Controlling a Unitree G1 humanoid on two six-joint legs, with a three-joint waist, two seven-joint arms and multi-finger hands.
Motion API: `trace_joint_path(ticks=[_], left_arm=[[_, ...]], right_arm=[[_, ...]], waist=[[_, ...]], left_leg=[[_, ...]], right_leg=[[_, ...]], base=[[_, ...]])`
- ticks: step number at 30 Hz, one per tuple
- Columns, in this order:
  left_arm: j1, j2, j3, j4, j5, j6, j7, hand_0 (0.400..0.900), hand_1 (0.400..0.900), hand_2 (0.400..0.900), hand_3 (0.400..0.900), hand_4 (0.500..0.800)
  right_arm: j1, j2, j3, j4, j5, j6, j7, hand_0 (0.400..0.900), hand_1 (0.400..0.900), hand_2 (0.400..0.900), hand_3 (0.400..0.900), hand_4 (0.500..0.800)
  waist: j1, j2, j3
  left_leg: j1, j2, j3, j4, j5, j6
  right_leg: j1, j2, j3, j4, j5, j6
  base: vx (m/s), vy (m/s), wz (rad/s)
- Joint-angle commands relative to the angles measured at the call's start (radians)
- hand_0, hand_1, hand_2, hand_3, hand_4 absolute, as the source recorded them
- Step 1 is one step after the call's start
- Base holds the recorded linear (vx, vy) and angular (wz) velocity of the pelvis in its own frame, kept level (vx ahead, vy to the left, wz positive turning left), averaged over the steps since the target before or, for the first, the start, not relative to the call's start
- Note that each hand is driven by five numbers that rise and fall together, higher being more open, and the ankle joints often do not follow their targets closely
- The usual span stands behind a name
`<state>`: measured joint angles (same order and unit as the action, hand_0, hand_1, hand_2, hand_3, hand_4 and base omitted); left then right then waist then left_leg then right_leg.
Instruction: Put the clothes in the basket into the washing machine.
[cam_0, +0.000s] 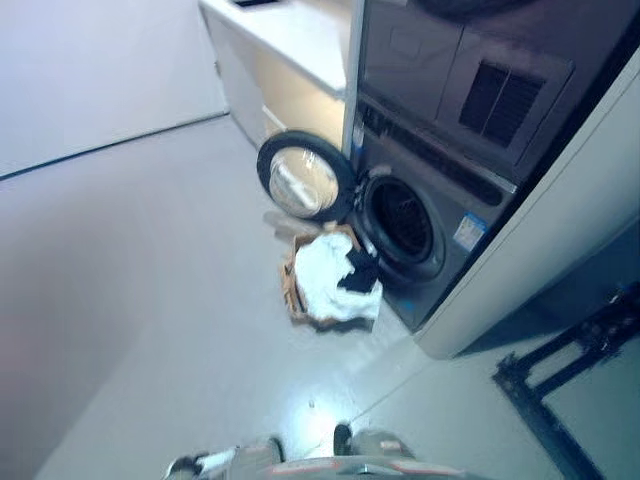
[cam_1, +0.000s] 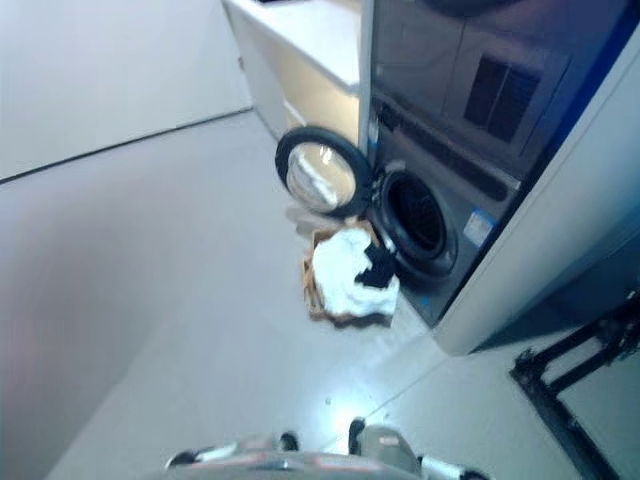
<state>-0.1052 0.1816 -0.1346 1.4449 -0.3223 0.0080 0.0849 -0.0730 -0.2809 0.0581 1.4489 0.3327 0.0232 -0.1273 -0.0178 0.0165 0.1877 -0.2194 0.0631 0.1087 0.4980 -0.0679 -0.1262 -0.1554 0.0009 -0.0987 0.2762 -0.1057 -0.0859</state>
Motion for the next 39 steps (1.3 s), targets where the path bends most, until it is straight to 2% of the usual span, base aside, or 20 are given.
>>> trace_joint_path(ticks=[1, 3, 7, 8, 10, 13, 14, 15, 16, 18, 21, 25, 27, 29, 31, 33, 35, 36, 38, 39], left_arm=[[0.008, -0.002, 0.006, -0.031, -0.030, -0.021, 0.006, 0.900, 0.900, 0.900, 0.900, 0.800], [0.022, -0.005, 0.002, -0.033, -0.032, -0.026, 0.010, 0.900, 0.900, 0.900, 0.900, 0.800], [0.032, -0.007, -0.006, -0.034, -0.033, -0.033, 0.027, 0.900, 0.900, 0.900, 0.900, 0.800], [0.044, -0.005, -0.006, -0.037, -0.033, -0.032, 0.025, 0.900, 0.900, 0.900, 0.900, 0.800], [0.043, 0.002, -0.010, -0.035, -0.031, -0.033, 0.033, 0.900, 0.900, 0.900, 0.900, 0.800], [0.036, 0.021, -0.014, -0.045, -0.026, -0.030, 0.024, 0.900, 0.900, 0.900, 0.900, 0.800], [0.021, 0.034, -0.022, -0.053, -0.020, -0.030, 0.021, 0.900, 0.900, 0.900, 0.900, 0.800], [0.021, 0.034, -0.022, -0.053, -0.020, -0.030, 0.021, 0.900, 0.900, 0.900, 0.900, 0.800], [0.017, 0.040, -0.026, -0.054, -0.009, -0.031, 0.017, 0.900, 0.900, 0.900, 0.900, 0.800], [-0.003, 0.052, -0.027, -0.054, -0.002, -0.026, 0.018, 0.900, 0.900, 0.900, 0.900, 0.800], [-0.029, 0.071, -0.022, -0.062, -0.004, -0.020, 0.023, 0.900, 0.900, 0.900, 0.900, 0.800], [-0.047, 0.085, -0.023, -0.078, 0.001, -0.024, 0.023, 0.900, 0.900, 0.900, 0.900, 0.800], [-0.059, 0.088, -0.029, -0.074, 0.013, -0.024, 0.027, 0.900, 0.900, 0.900, 0.900, 0.800], [-0.071, 0.087, -0.037, -0.072, 0.043, -0.030, 0.046, 0.900, 0.900, 0.900, 0.900, 0.800], [-0.075, 0.084, -0.035, -0.067, 0.051, -0.034, 0.049, 0.900, 0.900, 0.900, 0.900, 0.800], [-0.069, 0.074, -0.028, -0.061, 0.063, -0.034, 0.046, 0.900, 0.900, 0.900, 0.900, 0.800], [-0.054, 0.068, -0.022, -0.058, 0.074, -0.033, 0.045, 0.900, 0.900, 0.900, 0.900, 0.800], [-0.041, 0.071, -0.011, -0.045, 0.100, -0.026, 0.044, 0.900, 0.900, 0.900, 0.900, 0.800], [-0.014, 0.053, -0.006, -0.058, 0.070, -0.029, 0.042, 0.900, 0.900, 0.900, 0.900, 0.800], [-0.005, 0.037, -0.002, -0.057, 0.060, -0.030, 0.043, 0.900, 0.900, 0.900, 0.900, 0.800]], right_arm=[[-0.025, -0.069, 0.043, -0.056, -0.022, -0.028, -0.031, 0.900, 0.900, 0.900, 0.900, 0.800], [-0.036, -0.079, 0.060, -0.066, -0.039, -0.033, -0.033, 0.900, 0.900, 0.900, 0.900, 0.800], [-0.054, -0.090, 0.083, -0.084, -0.061, -0.045, -0.044, 0.900, 0.900, 0.900, 0.900, 0.800], [-0.055, -0.093, 0.082, -0.091, -0.067, -0.043, -0.040, 0.900, 0.900, 0.900, 0.900, 0.800], [-0.050, -0.089, 0.083, -0.099, -0.068, -0.048, -0.049, 0.900, 0.900, 0.900, 0.900, 0.800], [-0.053, -0.060, 0.081, -0.123, -0.040, -0.061, -0.038, 0.900, 0.900, 0.900, 0.900, 0.800], [-0.054, -0.059, 0.079, -0.123, -0.027, -0.061, -0.037, 0.900, 0.900, 0.900, 0.900, 0.800], [-0.054, -0.059, 0.079, -0.123, -0.027, -0.061, -0.037, 0.900, 0.900, 0.900, 0.900, 0.800], [-0.059, -0.059, 0.085, -0.126, -0.024, -0.065, -0.033, 0.900, 0.900, 0.900, 0.900, 0.800], [-0.068, -0.059, 0.091, -0.137, -0.017, -0.071, -0.031, 0.900, 0.900, 0.900, 0.900, 0.800], [-0.083, -0.055, 0.093, -0.150, -0.004, -0.074, -0.036, 0.900, 0.900, 0.900, 0.900, 0.800], [-0.086, -0.059, 0.094, -0.189, 0.007, -0.085, -0.033, 0.900, 0.900, 0.900, 0.900, 0.800], [-0.090, -0.062, 0.094, -0.221, 0.013, -0.093, -0.038, 0.900, 0.900, 0.900, 0.900, 0.800], [-0.081, -0.065, 0.089, -0.256, 0.013, -0.106, -0.050, 0.900, 0.900, 0.900, 0.900, 0.800], [-0.060, -0.068, 0.079, -0.299, 0.023, -0.115, -0.053, 0.900, 0.900, 0.900, 0.900, 0.800], [-0.025, -0.075, 0.079, -0.339, 0.002, -0.113, -0.050, 0.900, 0.900, 0.900, 0.900, 0.800], [-0.006, -0.090, 0.094, -0.373, -0.033, -0.107, -0.049, 0.900, 0.900, 0.900, 0.900, 0.800], [0.007, -0.100, 0.100, -0.391, -0.050, -0.105, -0.039, 0.900, 0.900, 0.900, 0.900, 0.800], [-0.003, -0.108, 0.129, -0.393, -0.073, -0.101, -0.034, 0.900, 0.900, 0.900, 0.900, 0.800], [-0.008, -0.115, 0.130, -0.393, -0.073, -0.102, -0.031, 0.900, 0.900, 0.900, 0.900, 0.800]], waist=[[-0.008, 0.016, 0.052], [0.000, 0.031, 0.051], [0.017, 0.054, 0.050], [0.028, 0.043, 0.036], [0.029, 0.032, 0.031], [0.037, -0.022, 0.008], [0.042, -0.042, 0.002], [0.044, -0.043, 0.002], [0.045, -0.051, 0.005], [0.037, -0.055, 0.016], [0.018, -0.039, 0.054], [0.004, -0.017, 0.088], [-0.004, -0.016, 0.103], [-0.017, -0.024, 0.107], [-0.030, -0.027, 0.106], [-0.041, -0.021, 0.102], [-0.050, -0.013, 0.100], [-0.051, -0.008, 0.091], [-0.057, 0.005, 0.099], [-0.064, 0.018, 0.097]], left_leg=[[-0.117, -0.070, 0.039, 0.016, 0.040, 0.087], [-0.138, -0.076, 0.045, -0.137, 0.077, 0.090], [-0.154, -0.079, -0.016, -0.469, 0.205, 0.057], [-0.183, -0.073, -0.026, -0.450, 0.208, 0.069], [-0.237, -0.082, -0.035, -0.390, 0.232, 0.072], [-0.322, -0.108, -0.016, -0.252, 0.155, 0.121], [-0.301, -0.127, -0.016, -0.251, 0.116, 0.148], [-0.301, -0.127, -0.014, -0.251, 0.115, 0.149], [-0.279, -0.141, -0.012, -0.259, 0.095, 0.163], [-0.213, -0.165, -0.020, -0.290, 0.066, 0.190], [-0.085, -0.179, -0.025, -0.348, 0.039, 0.217], [0.038, -0.156, -0.022, -0.404, 0.028, 0.208], [0.074, -0.146, -0.015, -0.410, 0.013, 0.197], [0.119, -0.152, -0.016, -0.416, -0.016, 0.185], [0.158, -0.163, -0.033, -0.416, -0.036, 0.173], [0.191, -0.174, -0.056, -0.390, -0.072, 0.160], [0.222, -0.173, -0.073, -0.349, -0.112, 0.148], [0.244, -0.172, -0.096, -0.320, -0.114, 0.131], [0.217, -0.153, -0.067, -0.213, -0.069, 0.103], [0.180, -0.138, -0.043, -0.089, -0.013, 0.078]], right_leg=[[0.117, -0.009, 0.031, -0.038, -0.089, 0.067], [0.154, -0.009, 0.039, -0.068, -0.102, 0.076], [0.222, -0.006, 0.052, -0.139, -0.112, 0.104], [0.253, -0.031, 0.068, -0.164, -0.113, 0.129], [0.265, -0.047, 0.062, -0.165, -0.122, 0.130], [0.221, -0.091, 0.079, -0.130, -0.108, 0.160], [0.182, -0.105, 0.084, -0.055, -0.030, 0.172], [0.181, -0.106, 0.086, -0.053, -0.030, 0.172], [0.154, -0.115, 0.089, 0.021, 0.050, 0.173], [0.093, -0.142, 0.079, 0.175, 0.173, 0.154], [-0.009, -0.171, 0.053, 0.355, 0.224, 0.118], [-0.159, -0.078, 0.058, 0.341, 0.070, 0.107], [-0.194, -0.037, 0.066, 0.250, 0.039, 0.125], [-0.206, 0.020, 0.112, 0.032, 0.090, 0.171], [-0.199, 0.045, 0.171, -0.132, 0.152, 0.201], [-0.214, 0.039, 0.206, -0.253, 0.198, 0.216], [-0.239, 0.037, 0.198, -0.219, 0.203, 0.226], [-0.244, 0.039, 0.201, -0.141, 0.174, 0.211], [-0.222, 0.036, 0.191, -0.106, 0.185, 0.183], [-0.211, 0.037, 0.182, -0.090, 0.178, 0.168]], base=[[0.31, 0.014, -0.17], [0.43, 0.066, -0.25], [0.56, 0.144, -0.25], [0.60, 0.206, -0.41], [0.53, 0.201, -0.25], [0.69, 0.298, -0.25], [0.60, 0.257, -0.09], [0.54, 0.255, -0.01], [0.34, 0.192, 0.05], [0.48, 0.312, 0.11], [0.36, 0.265, 0.04], [0.29, 0.054, 0.01], [0.29, -0.075, 0.09], [0.38, -0.149, 0.22], [0.43, -0.180, 0.40], [0.49, -0.249, 0.52], [0.51, -0.362, 0.62], [0.50, -0.427, 0.67], [0.47, -0.432, 0.45], [0.41, -0.453, 0.49]])
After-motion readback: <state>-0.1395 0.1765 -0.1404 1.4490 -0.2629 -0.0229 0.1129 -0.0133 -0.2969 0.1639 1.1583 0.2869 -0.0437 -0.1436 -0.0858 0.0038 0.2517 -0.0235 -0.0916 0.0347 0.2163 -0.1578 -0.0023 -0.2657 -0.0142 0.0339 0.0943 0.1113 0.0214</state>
